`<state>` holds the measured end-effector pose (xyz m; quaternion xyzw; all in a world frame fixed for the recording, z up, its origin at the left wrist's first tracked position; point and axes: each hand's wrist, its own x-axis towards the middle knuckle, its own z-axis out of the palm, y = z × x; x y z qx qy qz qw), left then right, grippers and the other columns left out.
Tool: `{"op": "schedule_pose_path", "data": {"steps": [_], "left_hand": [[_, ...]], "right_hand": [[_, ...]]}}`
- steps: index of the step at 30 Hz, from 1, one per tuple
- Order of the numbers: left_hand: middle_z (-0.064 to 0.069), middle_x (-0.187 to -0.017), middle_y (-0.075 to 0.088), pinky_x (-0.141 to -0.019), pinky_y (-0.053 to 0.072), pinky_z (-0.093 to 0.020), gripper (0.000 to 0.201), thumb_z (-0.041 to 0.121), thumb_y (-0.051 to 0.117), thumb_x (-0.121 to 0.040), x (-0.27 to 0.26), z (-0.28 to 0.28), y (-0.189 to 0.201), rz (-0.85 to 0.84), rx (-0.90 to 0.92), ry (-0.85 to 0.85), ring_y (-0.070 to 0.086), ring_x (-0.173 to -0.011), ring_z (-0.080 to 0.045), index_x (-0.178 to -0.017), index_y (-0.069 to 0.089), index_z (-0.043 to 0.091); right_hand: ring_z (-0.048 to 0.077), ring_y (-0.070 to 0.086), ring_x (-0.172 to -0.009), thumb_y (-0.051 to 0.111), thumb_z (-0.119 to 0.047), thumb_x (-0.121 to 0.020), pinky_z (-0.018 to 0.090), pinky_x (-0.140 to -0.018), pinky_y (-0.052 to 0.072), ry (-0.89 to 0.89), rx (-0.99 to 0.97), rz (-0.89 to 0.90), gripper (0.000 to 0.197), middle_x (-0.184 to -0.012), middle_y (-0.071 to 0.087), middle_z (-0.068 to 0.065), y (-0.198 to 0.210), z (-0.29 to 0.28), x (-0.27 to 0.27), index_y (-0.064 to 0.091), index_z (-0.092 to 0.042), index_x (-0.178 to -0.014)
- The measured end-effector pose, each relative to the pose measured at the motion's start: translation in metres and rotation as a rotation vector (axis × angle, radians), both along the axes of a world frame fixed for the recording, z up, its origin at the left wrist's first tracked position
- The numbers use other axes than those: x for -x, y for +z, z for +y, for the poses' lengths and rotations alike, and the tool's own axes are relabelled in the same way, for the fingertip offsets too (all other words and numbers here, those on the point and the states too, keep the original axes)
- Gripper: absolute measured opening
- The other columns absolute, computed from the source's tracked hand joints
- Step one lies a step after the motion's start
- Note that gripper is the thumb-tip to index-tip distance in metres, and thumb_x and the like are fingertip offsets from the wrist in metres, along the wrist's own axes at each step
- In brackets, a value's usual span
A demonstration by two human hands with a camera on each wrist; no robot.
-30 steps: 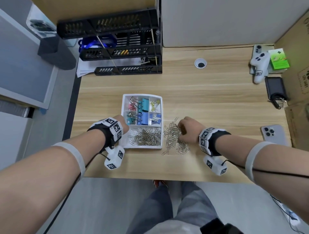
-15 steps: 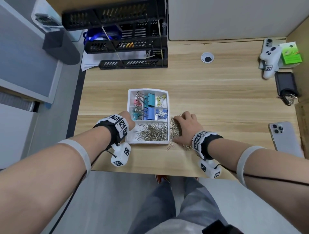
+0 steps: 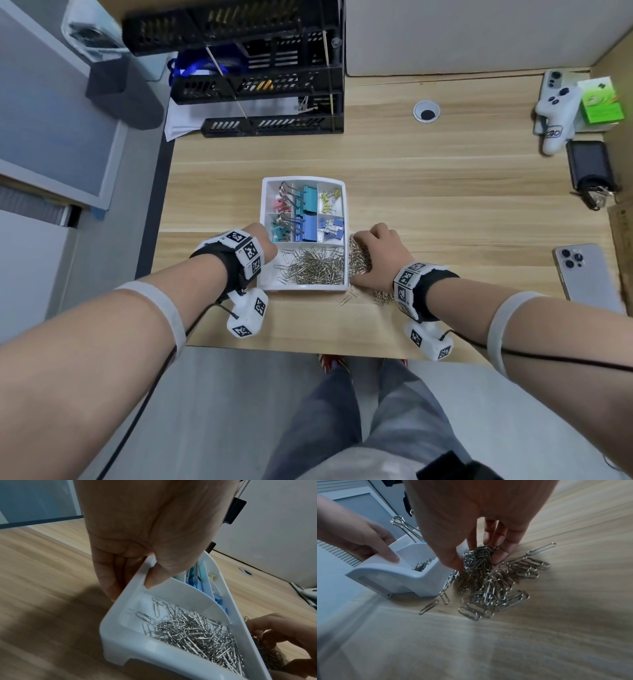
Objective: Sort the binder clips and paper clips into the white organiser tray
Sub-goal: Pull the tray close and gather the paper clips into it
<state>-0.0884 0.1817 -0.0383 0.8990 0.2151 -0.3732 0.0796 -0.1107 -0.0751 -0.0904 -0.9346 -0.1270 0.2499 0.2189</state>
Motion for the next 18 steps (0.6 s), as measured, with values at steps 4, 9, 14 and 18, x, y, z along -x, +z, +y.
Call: {"op": "schedule_pose_path", "data": {"steps": [4, 9, 14, 18], "left_hand": [[-0.005, -0.065, 0.045, -0.054, 0.035, -0.027, 0.021, 0.01, 0.049, -0.09, 0.0007, 0.0005, -0.0023, -0.003, -0.014, -0.018, 0.044, -0.055, -0.019, -0.069, 0.046, 0.008], [-0.005, -0.066, 0.046, -0.052, 0.034, -0.027, 0.022, 0.011, 0.05, -0.091, 0.0013, 0.0017, -0.0032, -0.009, -0.009, -0.016, 0.045, -0.056, -0.02, -0.069, 0.047, 0.007], [-0.006, -0.068, 0.048, -0.055, 0.037, -0.028, 0.018, 0.012, 0.049, -0.092, 0.0011, 0.002, -0.0039, -0.004, 0.004, -0.002, 0.047, -0.059, -0.021, -0.075, 0.051, 0.005], [-0.005, -0.065, 0.044, -0.051, 0.032, -0.026, 0.024, 0.011, 0.05, -0.092, 0.0014, 0.0015, -0.0025, -0.014, 0.0, -0.006, 0.042, -0.055, -0.019, -0.068, 0.046, 0.008]], "right_hand": [[0.026, 0.039, -0.113, 0.078, -0.041, -0.076, 0.04, -0.101, 0.043, 0.017, 0.02, -0.008, 0.074, -0.125, 0.039, 0.006, -0.0027, 0.0016, 0.0001, 0.044, -0.028, -0.14], [0.024, 0.043, -0.107, 0.067, -0.024, -0.088, 0.036, -0.096, 0.043, -0.002, -0.021, -0.025, 0.038, -0.118, 0.045, 0.005, -0.0063, 0.0044, 0.0015, 0.057, -0.024, -0.124], [0.026, 0.05, -0.1, 0.062, -0.009, -0.087, 0.032, -0.087, 0.043, -0.008, -0.065, -0.032, 0.023, -0.108, 0.052, 0.006, -0.008, 0.0035, -0.0003, 0.066, -0.017, -0.109], [0.026, 0.058, -0.095, 0.063, -0.005, -0.086, 0.029, -0.082, 0.045, -0.03, -0.084, -0.041, 0.018, -0.103, 0.06, 0.006, -0.0027, -0.0023, -0.0069, 0.073, -0.014, -0.099]]}}
